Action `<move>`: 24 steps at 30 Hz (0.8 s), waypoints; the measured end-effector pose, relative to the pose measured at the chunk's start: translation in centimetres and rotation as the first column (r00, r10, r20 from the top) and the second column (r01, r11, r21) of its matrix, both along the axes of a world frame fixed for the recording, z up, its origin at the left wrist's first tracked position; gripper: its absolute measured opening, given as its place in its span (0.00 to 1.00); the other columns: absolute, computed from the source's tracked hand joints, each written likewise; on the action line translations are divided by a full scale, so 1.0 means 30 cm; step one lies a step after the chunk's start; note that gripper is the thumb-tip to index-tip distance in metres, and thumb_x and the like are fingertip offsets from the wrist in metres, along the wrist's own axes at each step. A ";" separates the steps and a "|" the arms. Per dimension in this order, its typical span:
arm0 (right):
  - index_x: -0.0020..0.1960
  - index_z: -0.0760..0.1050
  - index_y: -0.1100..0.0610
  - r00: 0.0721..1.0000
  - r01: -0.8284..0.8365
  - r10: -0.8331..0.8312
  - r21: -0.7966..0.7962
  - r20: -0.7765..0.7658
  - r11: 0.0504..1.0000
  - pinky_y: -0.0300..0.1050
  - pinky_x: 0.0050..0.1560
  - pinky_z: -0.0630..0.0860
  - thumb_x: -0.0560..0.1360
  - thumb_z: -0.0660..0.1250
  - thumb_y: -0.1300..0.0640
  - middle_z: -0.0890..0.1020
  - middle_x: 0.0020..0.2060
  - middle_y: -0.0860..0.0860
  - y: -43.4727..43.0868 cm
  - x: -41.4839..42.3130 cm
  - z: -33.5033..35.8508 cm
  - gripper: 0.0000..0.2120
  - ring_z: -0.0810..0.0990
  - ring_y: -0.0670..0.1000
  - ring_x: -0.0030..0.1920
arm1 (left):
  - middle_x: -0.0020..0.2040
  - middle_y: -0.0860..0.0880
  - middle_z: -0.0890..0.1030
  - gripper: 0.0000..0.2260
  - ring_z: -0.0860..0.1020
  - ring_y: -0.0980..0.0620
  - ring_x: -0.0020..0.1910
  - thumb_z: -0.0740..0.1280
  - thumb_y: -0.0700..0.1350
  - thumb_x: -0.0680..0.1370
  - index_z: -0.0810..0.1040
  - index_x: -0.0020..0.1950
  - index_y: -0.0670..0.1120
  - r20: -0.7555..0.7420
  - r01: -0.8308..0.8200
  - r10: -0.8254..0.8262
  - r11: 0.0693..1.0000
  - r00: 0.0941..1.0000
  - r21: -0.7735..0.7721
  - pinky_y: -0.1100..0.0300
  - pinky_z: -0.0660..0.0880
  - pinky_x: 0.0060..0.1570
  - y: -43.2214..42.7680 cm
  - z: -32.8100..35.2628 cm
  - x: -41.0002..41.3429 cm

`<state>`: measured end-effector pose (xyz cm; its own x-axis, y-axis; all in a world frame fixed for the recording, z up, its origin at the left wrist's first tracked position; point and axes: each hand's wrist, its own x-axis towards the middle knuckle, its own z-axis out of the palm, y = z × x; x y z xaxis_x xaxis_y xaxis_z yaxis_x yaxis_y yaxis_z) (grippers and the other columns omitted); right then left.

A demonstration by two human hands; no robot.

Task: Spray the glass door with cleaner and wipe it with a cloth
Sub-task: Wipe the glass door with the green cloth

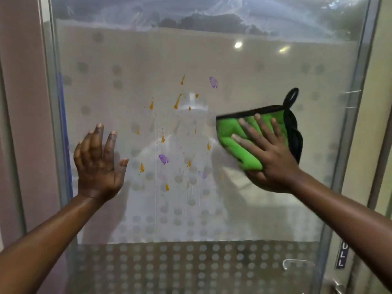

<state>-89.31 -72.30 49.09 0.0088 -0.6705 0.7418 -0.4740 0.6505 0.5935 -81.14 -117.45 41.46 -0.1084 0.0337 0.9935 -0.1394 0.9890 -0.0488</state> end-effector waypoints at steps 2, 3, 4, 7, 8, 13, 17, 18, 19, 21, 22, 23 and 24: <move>0.82 0.60 0.48 0.997 0.054 -0.046 0.144 -0.060 0.988 0.71 0.79 0.50 0.80 0.56 0.41 0.60 0.82 0.57 0.116 -0.033 0.068 0.32 0.54 0.65 0.83 | 0.82 0.40 0.58 0.30 0.59 0.35 0.77 0.54 0.58 0.82 0.61 0.81 0.45 0.000 0.000 0.000 1.000 1.000 0.000 0.41 0.54 0.75 -0.001 0.001 0.000; 0.83 0.56 0.45 0.997 0.055 -0.051 0.081 -0.052 0.995 0.72 0.79 0.51 0.79 0.57 0.42 0.60 0.82 0.57 0.157 -0.043 0.117 0.33 0.54 0.65 0.83 | 0.82 0.40 0.58 0.31 0.59 0.35 0.78 0.54 0.58 0.82 0.61 0.81 0.45 0.002 0.002 -0.002 1.000 1.000 0.000 0.41 0.54 0.75 -0.002 0.002 -0.001; 0.84 0.53 0.44 0.999 0.037 -0.038 -0.066 -0.022 0.997 0.73 0.79 0.51 0.79 0.57 0.42 0.61 0.82 0.58 0.178 -0.048 0.165 0.34 0.55 0.66 0.82 | 0.82 0.40 0.57 0.31 0.59 0.35 0.78 0.54 0.59 0.82 0.61 0.81 0.45 0.003 0.002 -0.002 1.000 1.000 -0.001 0.41 0.54 0.75 -0.002 0.003 -0.002; 0.83 0.54 0.48 0.998 -0.014 0.050 -0.620 0.040 0.784 0.73 0.79 0.50 0.79 0.60 0.43 0.61 0.82 0.57 0.082 -0.034 0.269 0.35 0.56 0.65 0.82 | 0.82 0.40 0.57 0.31 0.58 0.36 0.78 0.54 0.59 0.82 0.61 0.81 0.45 -0.005 -0.012 0.012 1.000 1.000 0.000 0.41 0.54 0.75 -0.003 0.001 -0.002; 0.83 0.55 0.51 0.995 -0.005 0.076 -0.742 0.062 0.671 0.72 0.79 0.50 0.78 0.62 0.44 0.61 0.82 0.56 0.007 -0.024 0.287 0.37 0.56 0.65 0.82 | 0.82 0.40 0.57 0.31 0.59 0.36 0.78 0.54 0.59 0.82 0.61 0.81 0.45 -0.006 -0.013 0.013 1.000 1.000 -0.001 0.41 0.54 0.75 -0.002 -0.001 -0.003; 0.83 0.55 0.49 0.996 0.021 0.033 -0.583 0.081 0.812 0.69 0.80 0.44 0.73 0.63 0.42 0.56 0.83 0.57 -0.224 0.030 0.167 0.41 0.50 0.68 0.83 | 0.82 0.41 0.58 0.31 0.59 0.36 0.78 0.54 0.59 0.82 0.61 0.81 0.45 -0.011 -0.017 0.017 1.000 1.000 -0.001 0.42 0.55 0.75 0.002 -0.001 -0.001; 0.82 0.62 0.48 0.997 0.056 -0.052 0.065 -0.061 0.996 0.70 0.80 0.51 0.76 0.59 0.40 0.59 0.83 0.55 -0.044 0.002 0.128 0.35 0.52 0.63 0.83 | 0.83 0.41 0.57 0.31 0.58 0.36 0.78 0.53 0.60 0.82 0.61 0.81 0.45 0.003 -0.013 0.013 1.000 1.000 0.005 0.41 0.54 0.75 -0.005 -0.001 -0.003; 0.82 0.62 0.48 0.994 0.074 -0.064 0.121 -0.085 0.990 0.69 0.80 0.52 0.76 0.58 0.40 0.59 0.83 0.55 0.005 -0.011 0.168 0.35 0.52 0.62 0.83 | 0.83 0.41 0.57 0.31 0.58 0.36 0.78 0.53 0.60 0.82 0.61 0.81 0.45 0.005 -0.011 0.011 1.000 1.000 0.008 0.41 0.54 0.75 -0.004 -0.001 -0.002; 0.82 0.62 0.49 0.994 0.081 -0.072 0.114 -0.087 0.990 0.69 0.80 0.52 0.76 0.57 0.40 0.59 0.83 0.55 0.041 -0.020 0.211 0.35 0.53 0.62 0.83 | 0.83 0.41 0.56 0.31 0.58 0.36 0.78 0.52 0.60 0.82 0.60 0.81 0.45 0.008 -0.010 0.010 1.000 1.000 0.011 0.41 0.54 0.75 -0.004 -0.001 -0.002; 0.82 0.60 0.49 0.997 0.050 -0.054 -0.079 -0.047 0.996 0.68 0.80 0.52 0.77 0.57 0.41 0.60 0.83 0.55 0.053 -0.022 0.294 0.35 0.54 0.62 0.83 | 0.82 0.41 0.56 0.32 0.57 0.37 0.79 0.52 0.61 0.82 0.60 0.81 0.45 0.010 -0.009 0.009 1.000 1.000 0.011 0.42 0.54 0.75 -0.002 0.000 -0.002; 0.83 0.58 0.48 0.999 0.028 -0.034 -0.241 -0.023 0.970 0.67 0.80 0.51 0.78 0.58 0.41 0.60 0.83 0.55 0.021 -0.016 0.323 0.35 0.54 0.62 0.83 | 0.82 0.41 0.56 0.32 0.57 0.37 0.79 0.52 0.61 0.82 0.60 0.81 0.45 0.012 -0.012 0.012 1.000 1.000 0.010 0.42 0.53 0.76 -0.002 0.001 -0.001; 0.83 0.58 0.48 1.000 0.022 -0.019 -0.422 0.011 0.906 0.66 0.81 0.50 0.78 0.59 0.41 0.59 0.83 0.54 -0.039 -0.003 0.345 0.36 0.54 0.62 0.83 | 0.82 0.41 0.56 0.32 0.57 0.37 0.79 0.52 0.61 0.82 0.60 0.81 0.45 0.014 -0.014 0.014 1.000 1.000 0.011 0.42 0.53 0.76 -0.002 0.002 0.000; 0.83 0.57 0.48 0.998 0.037 -0.004 -0.583 0.058 0.812 0.66 0.81 0.48 0.77 0.60 0.40 0.57 0.83 0.53 -0.122 0.013 0.360 0.37 0.52 0.62 0.83 | 0.82 0.41 0.56 0.32 0.57 0.37 0.79 0.52 0.61 0.82 0.60 0.81 0.45 0.015 -0.011 0.011 1.000 1.000 0.013 0.41 0.54 0.76 -0.002 0.002 0.002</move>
